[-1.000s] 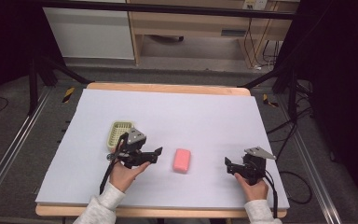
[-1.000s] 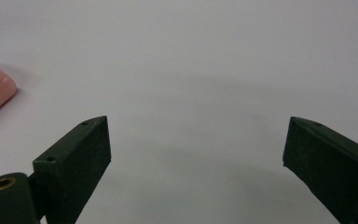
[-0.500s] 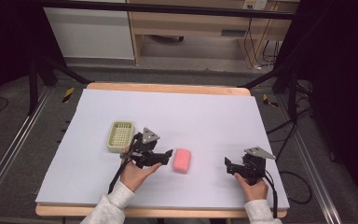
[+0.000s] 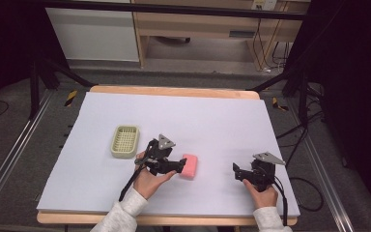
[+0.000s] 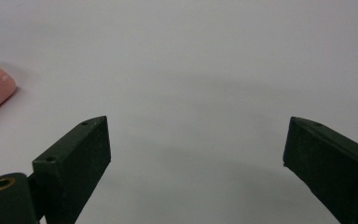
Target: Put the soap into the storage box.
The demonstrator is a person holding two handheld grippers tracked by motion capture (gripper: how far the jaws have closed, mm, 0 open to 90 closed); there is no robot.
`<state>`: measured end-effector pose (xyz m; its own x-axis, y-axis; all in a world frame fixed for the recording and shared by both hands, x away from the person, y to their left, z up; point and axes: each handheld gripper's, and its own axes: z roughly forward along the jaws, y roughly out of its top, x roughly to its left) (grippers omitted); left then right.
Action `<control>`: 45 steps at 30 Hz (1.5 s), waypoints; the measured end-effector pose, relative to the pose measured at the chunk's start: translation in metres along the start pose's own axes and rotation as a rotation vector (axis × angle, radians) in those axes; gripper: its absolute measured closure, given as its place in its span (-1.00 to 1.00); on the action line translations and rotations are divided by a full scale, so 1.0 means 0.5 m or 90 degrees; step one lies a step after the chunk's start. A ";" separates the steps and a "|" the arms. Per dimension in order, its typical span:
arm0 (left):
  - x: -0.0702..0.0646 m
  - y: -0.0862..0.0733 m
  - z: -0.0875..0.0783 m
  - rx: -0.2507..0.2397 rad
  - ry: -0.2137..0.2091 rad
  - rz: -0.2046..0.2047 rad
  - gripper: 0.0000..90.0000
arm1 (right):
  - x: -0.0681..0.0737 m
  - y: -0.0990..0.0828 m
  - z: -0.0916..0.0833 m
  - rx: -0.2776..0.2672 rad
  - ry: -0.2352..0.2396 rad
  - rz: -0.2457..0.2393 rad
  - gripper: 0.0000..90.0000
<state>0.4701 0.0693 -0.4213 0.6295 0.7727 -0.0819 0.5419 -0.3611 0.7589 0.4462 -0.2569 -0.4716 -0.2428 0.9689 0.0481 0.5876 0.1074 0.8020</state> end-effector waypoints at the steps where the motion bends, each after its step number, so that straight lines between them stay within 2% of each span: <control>1: -0.001 0.000 0.002 0.002 -0.001 0.000 -0.38 | 0.001 0.000 0.000 0.000 0.000 0.002 -0.83; 11: -0.017 0.000 0.026 0.025 -0.009 0.003 -0.38 | 0.000 0.000 0.001 0.000 0.001 0.001 -0.83; 27: -0.043 0.005 0.067 0.060 -0.011 0.012 -0.47 | 0.002 0.000 0.001 0.002 0.003 0.000 -0.83; 34: -0.052 0.005 0.088 0.074 -0.009 0.008 -0.51 | 0.003 0.000 0.001 0.003 0.001 -0.003 -0.83; 39: -0.053 0.003 0.099 0.085 0.002 0.010 -0.52 | 0.003 0.000 0.001 0.004 0.001 -0.005 -0.83; 45: -0.054 0.001 0.111 0.102 -0.004 0.004 -0.52 | 0.004 0.000 0.001 0.005 0.003 -0.004 -0.83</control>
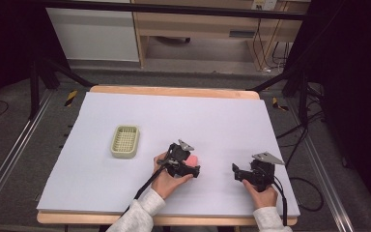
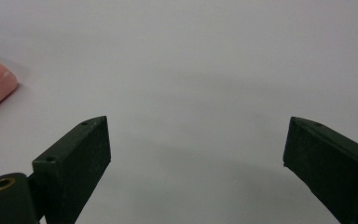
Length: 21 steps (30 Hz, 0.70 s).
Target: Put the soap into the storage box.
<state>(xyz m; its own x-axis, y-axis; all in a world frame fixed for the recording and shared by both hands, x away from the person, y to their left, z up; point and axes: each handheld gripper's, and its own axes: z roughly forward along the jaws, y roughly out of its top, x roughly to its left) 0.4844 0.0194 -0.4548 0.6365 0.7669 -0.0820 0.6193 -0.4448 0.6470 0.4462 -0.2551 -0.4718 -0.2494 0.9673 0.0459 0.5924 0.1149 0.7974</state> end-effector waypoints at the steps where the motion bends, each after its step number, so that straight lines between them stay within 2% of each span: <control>1: -0.001 0.000 0.002 0.003 0.001 -0.001 -0.52 | 0.000 0.000 0.000 0.000 0.000 0.000 -0.83; 3: 0.000 0.000 0.005 0.011 0.007 0.004 -0.52 | 0.000 0.000 0.000 0.000 0.000 0.000 -0.83; 11: 0.003 -0.001 0.013 0.024 0.005 -0.018 -0.53 | 0.000 0.000 0.001 0.002 0.000 -0.001 -0.83; 21: 0.012 -0.004 0.003 0.039 -0.032 -0.019 -0.27 | 0.000 0.000 0.001 0.004 0.002 0.000 -0.83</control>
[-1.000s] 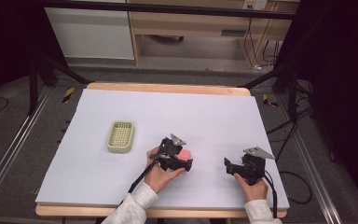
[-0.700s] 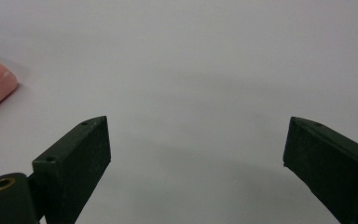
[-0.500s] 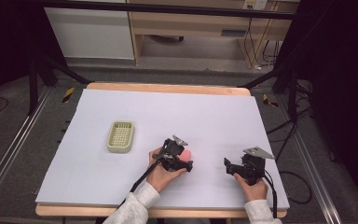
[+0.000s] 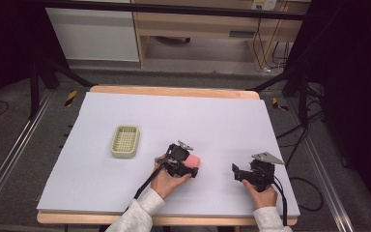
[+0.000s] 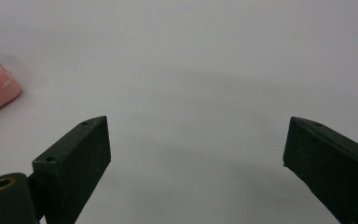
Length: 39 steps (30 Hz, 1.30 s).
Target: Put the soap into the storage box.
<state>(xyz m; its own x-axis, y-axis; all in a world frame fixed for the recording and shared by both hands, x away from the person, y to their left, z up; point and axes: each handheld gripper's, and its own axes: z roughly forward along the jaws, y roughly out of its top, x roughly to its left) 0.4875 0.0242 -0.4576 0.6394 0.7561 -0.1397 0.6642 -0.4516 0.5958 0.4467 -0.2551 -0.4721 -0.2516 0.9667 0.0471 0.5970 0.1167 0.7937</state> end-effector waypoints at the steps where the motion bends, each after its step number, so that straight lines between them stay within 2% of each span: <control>1: 0.000 0.000 0.000 0.000 -0.001 0.000 -0.26 | 0.000 0.000 0.001 0.000 -0.002 -0.003 -0.83; 6: -0.001 0.001 0.000 -0.002 0.002 0.016 -0.25 | 0.001 0.000 0.001 0.002 0.000 -0.001 -0.83; 10: -0.005 0.007 0.003 0.001 0.001 0.021 -0.35 | 0.000 0.000 0.002 0.003 -0.002 -0.002 -0.83; 15: -0.007 0.015 0.012 0.024 0.012 0.037 -0.36 | 0.000 0.000 0.002 0.004 -0.001 -0.003 -0.83; 18: -0.003 0.018 0.019 0.046 0.015 0.039 -0.34 | 0.000 0.000 0.002 0.005 -0.001 -0.004 -0.83; 20: -0.001 0.019 0.024 0.051 0.010 0.033 -0.33 | 0.001 0.000 0.002 0.007 0.001 -0.002 -0.83; 24: -0.002 0.023 0.024 0.063 0.012 0.040 -0.33 | 0.001 0.000 0.002 0.007 0.001 -0.002 -0.83; 39: -0.004 0.029 0.021 0.087 0.015 0.039 -0.19 | 0.001 0.000 0.004 0.009 0.000 -0.001 -0.83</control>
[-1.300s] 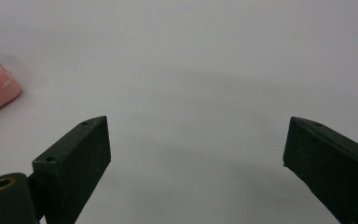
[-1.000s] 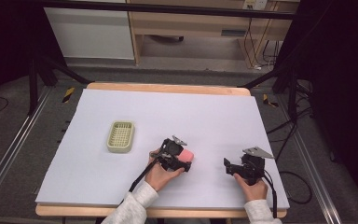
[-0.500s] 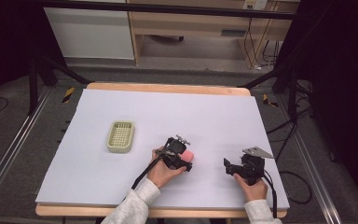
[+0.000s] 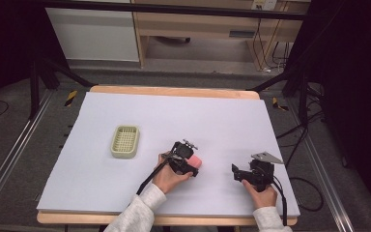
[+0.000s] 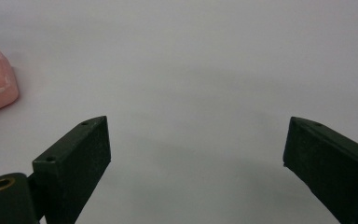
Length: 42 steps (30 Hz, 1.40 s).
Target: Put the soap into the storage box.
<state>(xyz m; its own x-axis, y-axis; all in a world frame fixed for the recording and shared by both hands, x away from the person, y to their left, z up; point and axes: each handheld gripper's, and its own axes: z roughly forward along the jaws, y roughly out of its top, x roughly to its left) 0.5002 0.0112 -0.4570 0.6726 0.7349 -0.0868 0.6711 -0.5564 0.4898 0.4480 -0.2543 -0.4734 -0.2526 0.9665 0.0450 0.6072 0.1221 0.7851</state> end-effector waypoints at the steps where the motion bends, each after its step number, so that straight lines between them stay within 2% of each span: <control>1: 0.000 0.001 -0.001 0.003 0.001 0.004 -0.19 | 0.000 0.000 0.000 0.000 0.000 0.000 -0.83; 8: -0.002 0.004 -0.002 0.009 0.004 0.013 -0.18 | 0.000 0.000 0.000 0.000 0.001 0.000 -0.83; 11: -0.002 0.003 -0.005 0.002 0.007 0.017 -0.18 | 0.000 0.000 0.000 0.001 0.001 0.000 -0.83; 25: 0.014 -0.009 -0.062 -0.028 -0.004 0.024 -0.18 | 0.000 0.000 0.000 0.002 0.003 0.001 -0.83; 33: 0.040 -0.028 -0.100 -0.047 0.003 0.015 -0.18 | 0.000 0.000 0.000 0.002 0.003 0.001 -0.83; 42: 0.087 -0.053 -0.144 -0.075 0.018 -0.017 -0.17 | 0.000 0.000 0.001 0.003 0.001 0.000 -0.83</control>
<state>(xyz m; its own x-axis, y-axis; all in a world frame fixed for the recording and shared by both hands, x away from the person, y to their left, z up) 0.4893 0.0854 -0.4112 0.6448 0.7604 -0.0777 0.6465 -0.4883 0.5862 0.4481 -0.2541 -0.4737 -0.2533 0.9663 0.0465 0.6112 0.1226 0.7820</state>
